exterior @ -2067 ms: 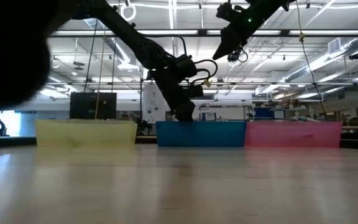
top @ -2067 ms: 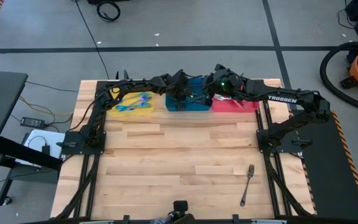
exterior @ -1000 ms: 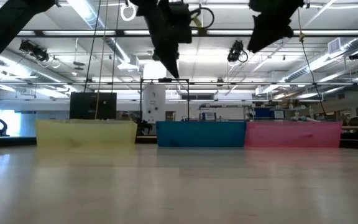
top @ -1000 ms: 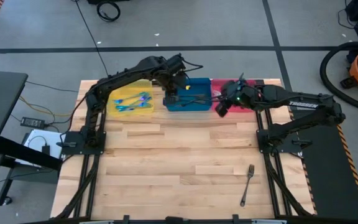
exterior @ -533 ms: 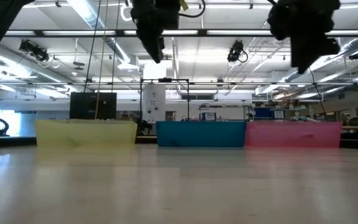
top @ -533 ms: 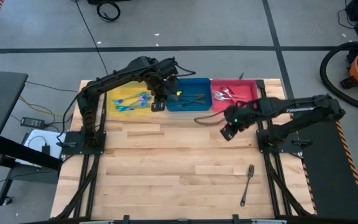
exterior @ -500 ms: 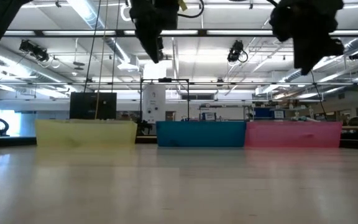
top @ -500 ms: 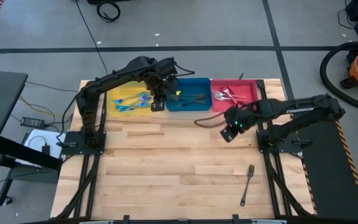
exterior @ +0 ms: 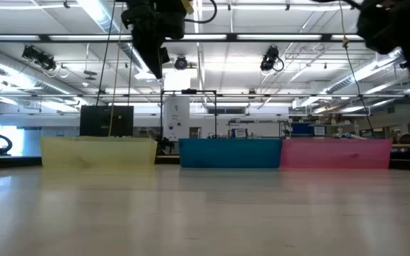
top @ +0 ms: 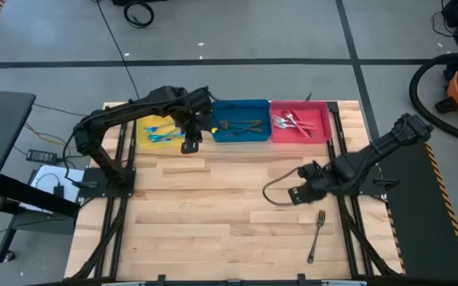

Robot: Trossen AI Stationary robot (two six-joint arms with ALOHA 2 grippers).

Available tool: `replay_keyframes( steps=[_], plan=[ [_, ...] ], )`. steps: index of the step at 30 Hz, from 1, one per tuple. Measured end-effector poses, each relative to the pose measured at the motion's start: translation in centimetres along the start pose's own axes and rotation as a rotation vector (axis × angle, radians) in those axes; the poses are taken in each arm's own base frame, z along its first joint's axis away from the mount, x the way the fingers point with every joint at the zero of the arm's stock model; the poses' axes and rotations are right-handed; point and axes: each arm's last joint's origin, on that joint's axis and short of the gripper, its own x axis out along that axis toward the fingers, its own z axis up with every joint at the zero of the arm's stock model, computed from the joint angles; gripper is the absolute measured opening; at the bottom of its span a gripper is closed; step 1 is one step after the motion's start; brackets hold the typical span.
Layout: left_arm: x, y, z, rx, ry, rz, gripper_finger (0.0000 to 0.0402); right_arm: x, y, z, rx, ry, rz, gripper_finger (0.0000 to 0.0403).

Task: Sort silverware by color (type)
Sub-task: Put the black fork into the blue bin

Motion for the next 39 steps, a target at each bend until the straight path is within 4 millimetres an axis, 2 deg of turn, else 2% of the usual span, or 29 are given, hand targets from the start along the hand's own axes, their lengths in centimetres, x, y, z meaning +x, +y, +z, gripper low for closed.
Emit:
replay_keyframes(
  steps=[4, 9, 17, 28, 36, 39],
  plan=[
    [0.7, -1.0, -0.8, -0.003, -0.019, -0.001, 0.0041, 1.1, 0.0, -2.8, 0.074, 0.012, -0.038, 0.0146],
    [1.3, -2.4, -0.9, 0.016, -0.037, -0.01, 0.0041, 3.3, 0.3, -5.8, 0.123, 0.006, -0.079, 0.0146],
    [1.6, -4.5, -0.3, 0.062, -0.04, -0.035, 0.0041, 6.4, 0.1, -9.2, 0.154, 0.048, -0.163, 0.0146],
    [1.7, -5.7, 0.0, 0.095, -0.038, -0.05, 0.0041, 9.6, 0.3, -10.8, 0.169, 0.078, -0.254, 0.0146],
    [1.7, -5.7, 0.1, 0.093, -0.053, -0.046, 0.0041, 9.5, -0.2, -11.5, 0.147, 0.073, -0.283, 0.0146],
    [1.7, -5.7, 0.3, 0.075, -0.066, -0.043, 0.0041, 9.5, -0.7, -11.4, 0.146, 0.056, -0.344, 0.0146]
  ],
)
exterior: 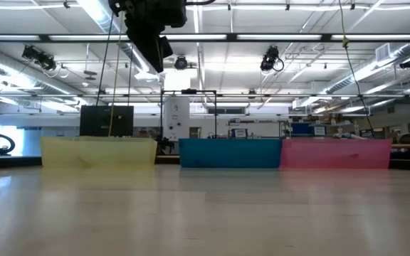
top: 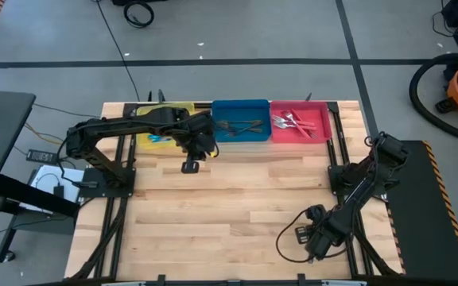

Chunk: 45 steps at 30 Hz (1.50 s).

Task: Sort silverware by color (type)
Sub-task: Put the black fork into the blue bin

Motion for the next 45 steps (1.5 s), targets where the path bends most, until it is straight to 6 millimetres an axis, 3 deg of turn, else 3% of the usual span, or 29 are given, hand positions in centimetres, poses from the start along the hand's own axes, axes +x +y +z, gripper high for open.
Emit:
replay_keyframes(
  steps=[25, 39, 45],
  plan=[
    [0.0, 0.0, 0.1, -0.024, -0.014, 0.004, 0.0041, 1.7, -0.1, 1.2, 0.022, -0.005, -0.012, 0.0143],
    [0.0, 0.0, 0.1, -0.023, -0.014, 0.004, 0.0041, 2.4, -0.3, 1.5, -0.013, -0.003, 0.009, 0.0015],
    [0.0, 0.0, 0.1, -0.016, -0.012, 0.004, 0.0041, 2.2, -0.3, 1.4, -0.037, -0.021, 0.013, 0.0016]
  ],
)
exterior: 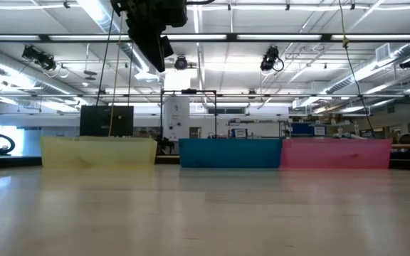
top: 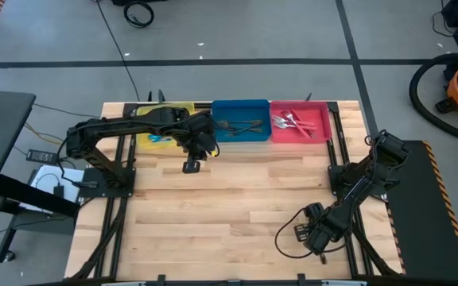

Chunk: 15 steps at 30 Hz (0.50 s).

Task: Sort silverware by color (type)
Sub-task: Put the black fork into the blue bin

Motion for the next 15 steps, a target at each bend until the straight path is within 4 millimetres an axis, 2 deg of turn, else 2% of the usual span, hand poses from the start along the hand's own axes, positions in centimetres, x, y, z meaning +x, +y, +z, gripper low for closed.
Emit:
replay_keyframes(
  steps=[5, 10, 13, 15],
  plan=[
    [-0.1, 0.4, -0.1, 0.05, 0.004, 0.004, 0.0041, -0.9, 0.2, 0.1, -0.032, -0.06, 0.028, 0.001],
    [-0.3, 1.3, -0.4, 0.025, 0.004, 0.019, 0.0041, -2.0, 0.4, 0.9, -0.043, -0.121, 0.008, 0.0009],
    [-0.5, 2.2, -0.7, 0.007, 0.01, 0.029, 0.0041, -2.7, 0.6, 1.7, -0.064, -0.133, -0.006, 0.0008],
    [-0.6, 2.9, -1.1, 0.003, 0.018, 0.036, 0.0041, -3.5, 1.0, 2.4, -0.076, -0.15, 0.046, 0.0008]
  ],
)
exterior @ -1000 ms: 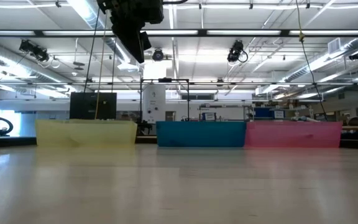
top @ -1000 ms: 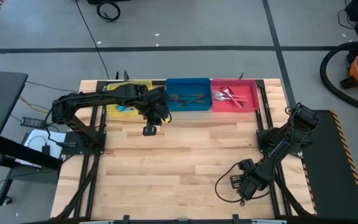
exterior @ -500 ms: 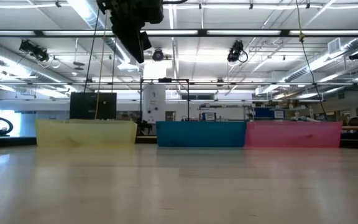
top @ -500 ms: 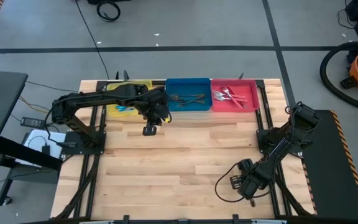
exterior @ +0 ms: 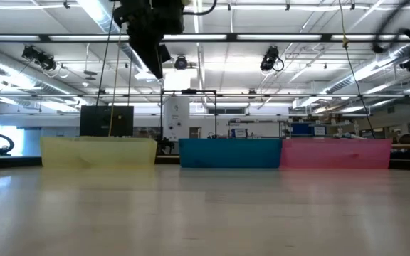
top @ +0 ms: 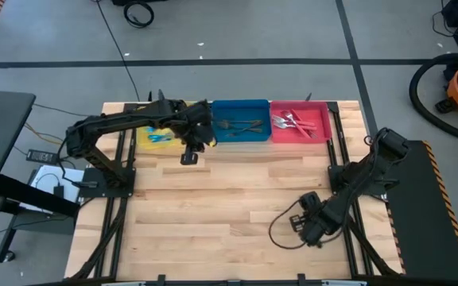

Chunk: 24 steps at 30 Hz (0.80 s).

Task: Sort silverware by color (type)
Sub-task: Put the black fork into the blue bin

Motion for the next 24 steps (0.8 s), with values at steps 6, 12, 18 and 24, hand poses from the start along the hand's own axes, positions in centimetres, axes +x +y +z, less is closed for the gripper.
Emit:
replay_keyframes(
  steps=[6, 12, 18, 24],
  plan=[
    [-0.5, 2.3, -1.0, 0.0, 0.01, 0.03, 0.0041, -2.3, 0.4, 4.6, -0.046, -0.153, 0.108, 0.0008],
    [-1.1, 4.7, -2.2, -0.052, 0.009, 0.065, 0.0041, -4.2, 0.4, 10.7, -0.107, -0.323, 0.156, 0.0008],
    [-1.7, 6.7, -3.4, -0.095, 0.008, 0.096, 0.0041, -5.5, 0.1, 16.9, -0.153, -0.468, 0.187, 0.0008],
    [-2.1, 7.9, -4.2, -0.136, 0.008, 0.116, 0.0041, -6.5, 0.3, 22.7, -0.193, -0.644, 0.258, 0.0008]
  ],
)
